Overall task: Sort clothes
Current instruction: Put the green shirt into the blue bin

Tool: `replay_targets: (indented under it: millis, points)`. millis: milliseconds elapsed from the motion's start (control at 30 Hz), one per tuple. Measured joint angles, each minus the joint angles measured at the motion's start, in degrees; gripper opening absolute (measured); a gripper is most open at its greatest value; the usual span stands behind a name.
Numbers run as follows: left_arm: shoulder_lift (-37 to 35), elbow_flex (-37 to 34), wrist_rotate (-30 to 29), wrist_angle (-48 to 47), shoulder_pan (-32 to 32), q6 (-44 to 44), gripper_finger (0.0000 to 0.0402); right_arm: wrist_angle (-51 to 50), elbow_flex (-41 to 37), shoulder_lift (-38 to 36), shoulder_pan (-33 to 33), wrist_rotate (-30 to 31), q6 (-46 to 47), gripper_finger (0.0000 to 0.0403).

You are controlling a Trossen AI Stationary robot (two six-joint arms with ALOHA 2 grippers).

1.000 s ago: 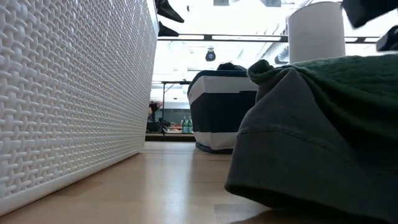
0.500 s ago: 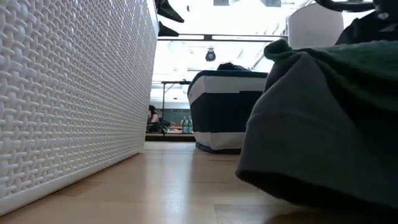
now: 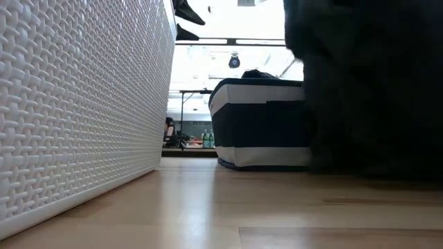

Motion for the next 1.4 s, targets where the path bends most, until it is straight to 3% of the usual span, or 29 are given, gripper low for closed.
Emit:
replay_targets:
  millis: [133, 400, 500, 633, 767, 867, 933, 1067, 1167, 1400]
  points:
    - [0.0, 0.0, 0.0, 0.0, 0.0, 0.0, 0.0220, 2.0, 8.9, -2.0, -1.3, 8.0, -11.1, 0.0002]
    - [0.0, 0.0, 0.0, 0.0, 0.0, -0.1, 0.0220, 16.8, 18.0, 0.1, -4.0, 5.4, -35.5, 0.0001]
    - [0.0, 0.0, 0.0, 0.0, 0.0, -0.1, 0.0220, 18.1, 20.5, 0.7, -4.0, -1.3, -36.5, 0.0001]
    - [0.0, 0.0, 0.0, 0.0, 0.0, -0.6, 0.0220, 13.4, 19.0, 1.7, -4.0, -10.2, -26.6, 0.0001]
    - [0.0, 0.0, 0.0, 0.0, 0.0, -0.6, 0.0220, 2.6, 11.8, 3.5, -4.0, -17.4, -15.8, 0.0001]
    - [0.0, 0.0, 0.0, 0.0, 0.0, -0.6, 0.0220, 2.1, 1.5, 3.8, -4.0, -25.5, -12.5, 0.0001]
    - [0.0, 0.0, 0.0, 0.0, 0.0, -0.6, 0.0220, 7.7, -7.3, 3.7, -4.0, -32.4, -12.2, 0.0001]
    - [0.0, 0.0, 0.0, 0.0, 0.0, -0.7, 0.0220, 28.8, -25.0, 3.9, -3.6, -45.8, -11.5, 0.0001]
    - [0.0, 0.0, 0.0, 0.0, 0.0, -1.3, 0.0220, 42.9, -35.1, 4.8, -3.5, -47.1, -8.7, 0.0001]
    - [0.0, 0.0, 0.0, 0.0, 0.0, -1.5, 0.0220, 44.3, -42.1, 6.3, -4.0, -43.4, -3.5, 0.0018]
